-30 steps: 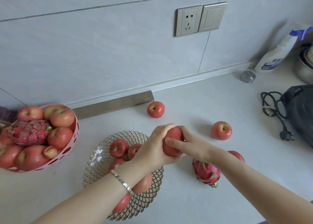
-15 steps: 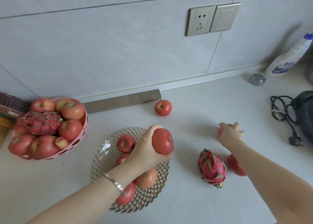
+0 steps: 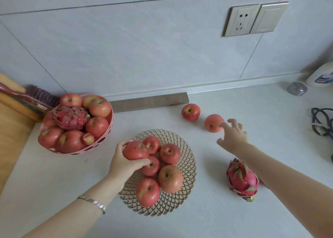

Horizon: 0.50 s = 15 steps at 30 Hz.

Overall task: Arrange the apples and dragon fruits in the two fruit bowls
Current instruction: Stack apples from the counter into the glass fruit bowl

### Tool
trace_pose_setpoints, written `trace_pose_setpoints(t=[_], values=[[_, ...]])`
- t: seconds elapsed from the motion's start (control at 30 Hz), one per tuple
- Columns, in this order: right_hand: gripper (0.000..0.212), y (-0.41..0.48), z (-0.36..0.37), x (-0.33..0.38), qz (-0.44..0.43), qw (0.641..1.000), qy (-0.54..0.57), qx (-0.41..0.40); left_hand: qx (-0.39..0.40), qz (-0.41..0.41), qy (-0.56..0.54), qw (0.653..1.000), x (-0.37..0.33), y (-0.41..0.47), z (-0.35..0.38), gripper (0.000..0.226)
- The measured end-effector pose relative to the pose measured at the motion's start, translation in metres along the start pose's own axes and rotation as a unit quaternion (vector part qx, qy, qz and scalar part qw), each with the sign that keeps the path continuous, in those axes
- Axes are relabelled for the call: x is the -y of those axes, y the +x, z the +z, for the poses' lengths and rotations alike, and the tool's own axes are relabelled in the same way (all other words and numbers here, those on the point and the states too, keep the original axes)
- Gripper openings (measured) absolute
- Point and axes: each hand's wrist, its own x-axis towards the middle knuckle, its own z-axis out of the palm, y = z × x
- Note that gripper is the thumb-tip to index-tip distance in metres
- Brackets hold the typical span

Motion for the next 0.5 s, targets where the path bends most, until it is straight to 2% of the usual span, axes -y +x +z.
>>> trace_pose_setpoints(t=[0.13,0.3,0.4,0.5], values=[[0.075,0.021,0.009,0.025,-0.016,0.999,0.005,0.045,0.018,0.017,0.019,0.999,-0.006,0.009,-0.003,0.081],[0.062,0.05,0.014,0.047,-0.058,0.996,0.013,0.064,0.036,0.026,0.005,0.999,-0.028,0.026,0.014,0.086],[0.055,0.066,0.018,0.052,-0.034,0.997,0.039,0.049,0.035,0.038,0.006,0.999,-0.037,0.035,0.023,0.081],[0.057,0.075,0.025,0.048,-0.006,0.992,0.087,0.086,0.034,0.04,0.026,0.998,-0.038,0.043,0.027,0.077]])
